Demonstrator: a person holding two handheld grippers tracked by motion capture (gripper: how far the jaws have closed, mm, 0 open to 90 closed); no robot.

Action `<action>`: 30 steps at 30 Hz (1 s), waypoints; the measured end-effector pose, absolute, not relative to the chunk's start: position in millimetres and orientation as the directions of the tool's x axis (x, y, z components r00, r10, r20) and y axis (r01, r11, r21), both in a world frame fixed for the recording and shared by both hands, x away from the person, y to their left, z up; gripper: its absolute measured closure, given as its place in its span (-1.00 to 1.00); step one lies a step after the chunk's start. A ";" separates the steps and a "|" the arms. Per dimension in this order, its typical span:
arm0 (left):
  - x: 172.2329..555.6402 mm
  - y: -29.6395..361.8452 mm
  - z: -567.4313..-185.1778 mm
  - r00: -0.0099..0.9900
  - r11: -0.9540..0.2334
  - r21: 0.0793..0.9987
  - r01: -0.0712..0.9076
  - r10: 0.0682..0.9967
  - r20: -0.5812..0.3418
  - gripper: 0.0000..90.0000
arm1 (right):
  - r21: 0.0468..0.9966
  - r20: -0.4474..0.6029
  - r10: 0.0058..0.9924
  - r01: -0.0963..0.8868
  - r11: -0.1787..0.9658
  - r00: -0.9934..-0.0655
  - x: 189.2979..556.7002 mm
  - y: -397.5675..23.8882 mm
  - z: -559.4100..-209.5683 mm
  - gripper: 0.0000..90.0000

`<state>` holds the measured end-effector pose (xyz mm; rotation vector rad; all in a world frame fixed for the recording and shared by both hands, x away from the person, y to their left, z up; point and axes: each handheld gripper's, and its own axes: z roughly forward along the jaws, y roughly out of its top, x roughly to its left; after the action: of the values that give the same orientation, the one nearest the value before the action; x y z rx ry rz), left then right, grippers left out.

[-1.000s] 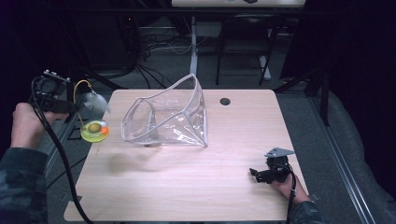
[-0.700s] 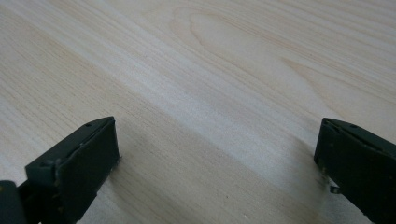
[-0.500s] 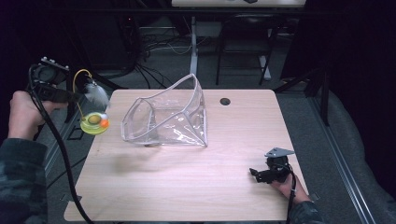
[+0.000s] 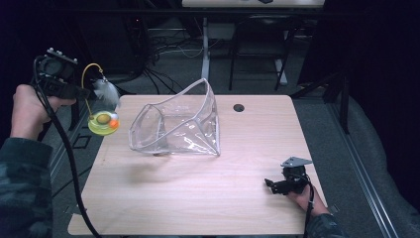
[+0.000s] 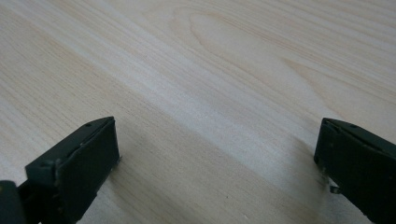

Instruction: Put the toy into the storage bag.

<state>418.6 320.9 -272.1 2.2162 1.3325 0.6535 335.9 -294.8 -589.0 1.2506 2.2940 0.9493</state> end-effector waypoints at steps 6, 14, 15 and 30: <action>422.4 310.5 -265.4 0.429 -0.418 0.628 0.656 0.892 0.145 0.96 | 0.705 0.005 0.840 0.598 0.382 -0.543 335.8 -294.8 -589.0 -1.00; 425.4 293.6 -255.5 0.466 -0.446 0.636 0.630 0.872 0.150 0.96 | 0.706 0.006 0.841 0.598 0.380 -0.541 335.7 -294.6 -589.1 -1.00; 426.2 291.2 -255.3 0.471 -0.453 0.632 0.629 0.869 0.154 0.96 | 0.705 0.007 0.841 0.599 0.380 -0.541 335.6 -294.6 -589.1 -1.00; 435.6 258.6 -253.1 0.528 -0.491 0.632 0.600 0.836 0.148 0.96 | 0.705 0.006 0.842 0.599 0.379 -0.540 335.5 -294.5 -589.1 -1.00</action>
<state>435.6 258.6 -253.1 2.2547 1.1650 0.6069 335.5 -294.5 -589.1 1.2559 2.2899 0.9494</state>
